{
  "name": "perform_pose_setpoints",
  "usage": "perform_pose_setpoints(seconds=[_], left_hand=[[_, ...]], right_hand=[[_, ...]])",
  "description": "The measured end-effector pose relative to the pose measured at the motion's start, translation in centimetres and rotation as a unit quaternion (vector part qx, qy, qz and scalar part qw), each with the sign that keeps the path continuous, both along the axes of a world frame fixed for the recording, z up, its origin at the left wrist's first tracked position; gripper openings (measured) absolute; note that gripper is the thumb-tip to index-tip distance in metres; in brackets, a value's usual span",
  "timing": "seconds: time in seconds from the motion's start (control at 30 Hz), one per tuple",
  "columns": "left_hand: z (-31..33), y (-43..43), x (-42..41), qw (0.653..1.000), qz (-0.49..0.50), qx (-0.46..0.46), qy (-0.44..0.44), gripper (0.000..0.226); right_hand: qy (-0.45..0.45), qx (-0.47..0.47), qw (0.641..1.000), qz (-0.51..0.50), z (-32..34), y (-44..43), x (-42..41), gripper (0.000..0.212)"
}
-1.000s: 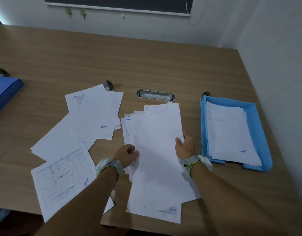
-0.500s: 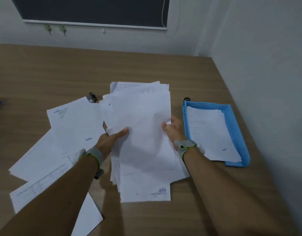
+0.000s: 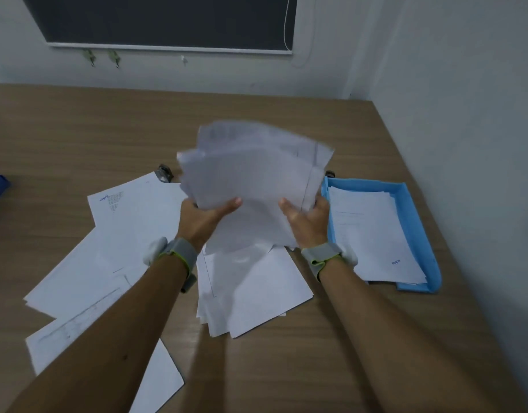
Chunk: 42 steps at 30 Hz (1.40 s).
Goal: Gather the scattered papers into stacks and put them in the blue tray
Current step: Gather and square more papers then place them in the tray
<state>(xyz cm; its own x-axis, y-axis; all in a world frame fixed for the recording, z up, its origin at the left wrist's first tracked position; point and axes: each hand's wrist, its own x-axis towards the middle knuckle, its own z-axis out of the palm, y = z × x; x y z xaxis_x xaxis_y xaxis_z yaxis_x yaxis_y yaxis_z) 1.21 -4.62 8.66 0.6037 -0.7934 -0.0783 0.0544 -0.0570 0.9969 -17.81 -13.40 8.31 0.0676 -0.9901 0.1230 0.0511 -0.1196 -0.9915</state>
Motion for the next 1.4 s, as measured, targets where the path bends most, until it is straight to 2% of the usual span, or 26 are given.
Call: perform_pose_setpoints(seconds=[0.07,0.17,0.27,0.33,0.43,0.57,0.7,0.77,0.83,0.93,1.03,1.1,1.23,1.3,1.37,1.4], left_hand=[[-2.2,1.2,0.0,0.999,0.001,0.037,-0.018,0.060],[-3.4,1.9,0.2,0.996,-0.014,0.076,-0.044,0.061],[-2.3,1.2,0.3,0.995,-0.013,0.079,-0.060,0.084],[-1.3,0.4,0.2,0.995,-0.008,0.059,-0.085,0.091],[-0.4,-0.2,-0.4,0.995,0.014,0.020,-0.092,0.088],[-0.7,-0.1,-0.7,0.993,0.058,0.007,-0.100,0.083],[-2.0,-0.1,0.1,0.991,-0.006,0.071,-0.115,0.087],[-2.4,-0.1,0.5,0.984,-0.025,0.112,-0.135,0.081],[-2.0,-0.3,0.9,0.979,-0.021,0.117,-0.168,0.070],[-0.2,-1.0,0.9,0.979,-0.001,0.062,-0.194,0.055],[1.4,-2.0,-0.1,0.988,0.040,0.014,-0.145,0.041],[1.8,-2.4,-0.8,0.993,0.062,-0.007,-0.103,0.039],[0.1,-1.3,-1.9,0.994,0.079,-0.003,-0.070,0.069],[-2.0,-0.1,-2.7,0.996,0.066,0.021,-0.054,0.061],[-3.6,1.1,-3.4,0.994,0.056,0.050,-0.073,0.041],[-4.0,1.3,-3.6,0.993,0.054,0.056,-0.086,0.039]], right_hand=[[0.031,0.030,0.999,0.000,-2.4,1.2,-0.7,0.031],[0.069,0.067,0.995,0.017,-4.9,1.9,-1.9,0.028],[0.087,0.077,0.993,0.030,-5.0,1.6,-2.1,0.039],[0.085,0.059,0.994,0.020,-4.2,1.3,-1.6,0.034],[0.063,0.026,0.998,0.011,-3.3,0.7,-0.9,0.033],[0.078,0.020,0.996,0.047,-4.1,0.2,-1.2,0.032],[0.119,0.083,0.985,0.093,-5.6,-0.2,-1.5,0.029],[0.131,0.103,0.982,0.092,-5.5,-0.4,-1.3,0.020],[0.127,0.067,0.987,0.069,-5.0,-0.7,-1.0,0.018],[0.128,-0.009,0.991,0.028,-2.9,-1.1,-0.2,0.009],[0.136,-0.085,0.987,-0.016,-0.8,-1.4,1.0,0.018],[0.101,-0.107,0.989,-0.035,0.1,-1.3,1.8,0.011],[0.018,-0.038,0.999,-0.030,-1.9,-0.1,1.8,0.011],[0.046,0.016,0.999,-0.006,-4.5,1.0,1.2,0.013],[0.103,0.061,0.993,0.023,-6.8,2.0,0.4,0.024],[0.123,0.077,0.989,0.033,-7.5,2.2,0.0,0.029]])
